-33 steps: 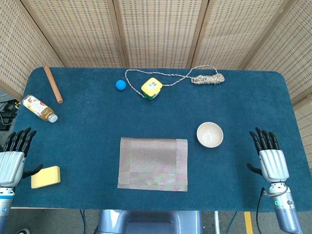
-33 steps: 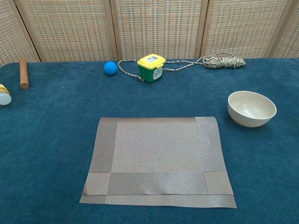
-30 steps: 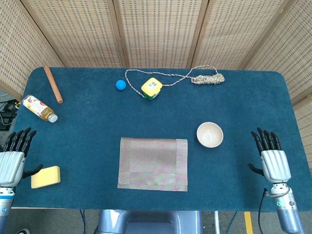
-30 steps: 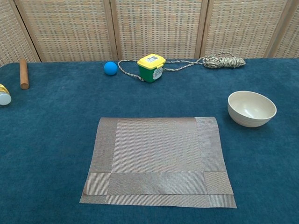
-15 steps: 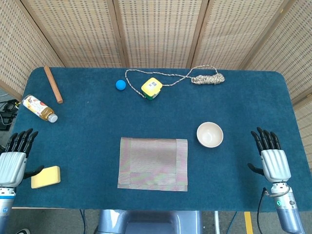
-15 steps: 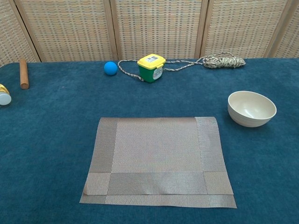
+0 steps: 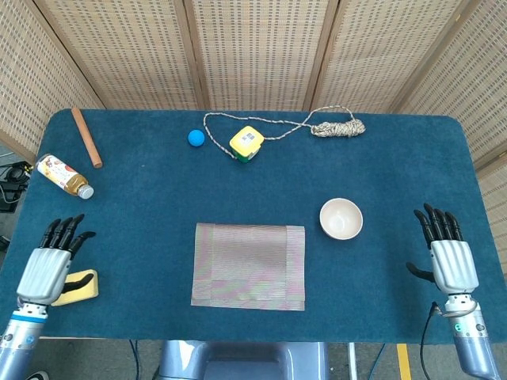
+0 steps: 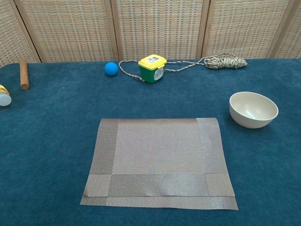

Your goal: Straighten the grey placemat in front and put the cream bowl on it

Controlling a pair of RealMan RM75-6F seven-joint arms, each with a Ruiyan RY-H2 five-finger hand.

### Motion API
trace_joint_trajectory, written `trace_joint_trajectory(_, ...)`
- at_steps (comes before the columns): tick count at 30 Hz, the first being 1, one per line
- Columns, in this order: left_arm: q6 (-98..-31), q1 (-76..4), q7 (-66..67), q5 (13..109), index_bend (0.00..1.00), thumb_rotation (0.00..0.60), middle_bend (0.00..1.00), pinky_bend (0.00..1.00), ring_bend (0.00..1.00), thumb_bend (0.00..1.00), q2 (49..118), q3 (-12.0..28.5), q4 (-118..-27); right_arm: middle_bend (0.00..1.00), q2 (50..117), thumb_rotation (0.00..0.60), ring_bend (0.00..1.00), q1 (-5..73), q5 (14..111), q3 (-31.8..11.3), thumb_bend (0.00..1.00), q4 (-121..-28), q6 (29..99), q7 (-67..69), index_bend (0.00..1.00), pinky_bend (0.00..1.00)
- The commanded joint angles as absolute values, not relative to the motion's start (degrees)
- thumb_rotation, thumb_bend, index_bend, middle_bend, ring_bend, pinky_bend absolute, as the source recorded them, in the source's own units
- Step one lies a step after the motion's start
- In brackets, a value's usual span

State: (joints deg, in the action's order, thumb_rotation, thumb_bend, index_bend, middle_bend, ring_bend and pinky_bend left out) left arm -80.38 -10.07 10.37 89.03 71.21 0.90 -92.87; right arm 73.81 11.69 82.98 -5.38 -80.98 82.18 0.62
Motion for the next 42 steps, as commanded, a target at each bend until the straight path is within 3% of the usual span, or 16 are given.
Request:
trace_joint_trajectory(1, -77.48, -12.13, 12.33, 90.69, 0.34, 0.600, 0.00, 0.00, 0.00, 0.19, 73.05, 0.10, -94.06, 0.00, 73.48, 0.600, 0.00, 11.64, 82.88, -5.70, 0.21, -81.20, 82.21, 1.18, 0.12, 0.00)
trace_joint_trajectory(6, -73.10, -14.97, 15.41, 91.46, 0.43, 0.600, 0.00, 0.00, 0.00, 0.33, 76.74, -0.22, -95.09, 0.00, 72.84, 0.600, 0.00, 11.52, 82.51, -6.13, 0.21, -81.51, 81.95, 2.21, 0.13, 0.00)
trace_joint_trajectory(12, -68.03, -17.65, 20.20, 91.96, 0.46, 0.600, 0.00, 0.00, 0.00, 0.40, 82.10, -1.51, -94.63, 0.00, 72.15, 0.600, 0.00, 11.42, 82.20, -6.45, 0.21, -81.72, 81.46, 3.69, 0.13, 0.00)
trace_joint_trajectory(26, -63.13, -19.43, 25.86, 90.33, 0.48, 0.600, 0.00, 0.00, 0.00, 0.40, 89.04, -3.62, -92.40, 0.00, 71.05, 0.600, 0.00, 10.98, 82.56, -6.91, 0.21, -82.76, 81.91, 5.74, 0.13, 0.00)
trace_joint_trajectory(42, -59.75, -21.57, 28.58, 85.61, 0.48, 0.600, 0.00, 0.00, 0.00, 0.41, 94.24, -2.39, -88.69, 0.00, 70.33, 0.600, 0.00, 10.63, 83.34, -6.95, 0.21, -84.04, 82.45, 5.69, 0.13, 0.00)
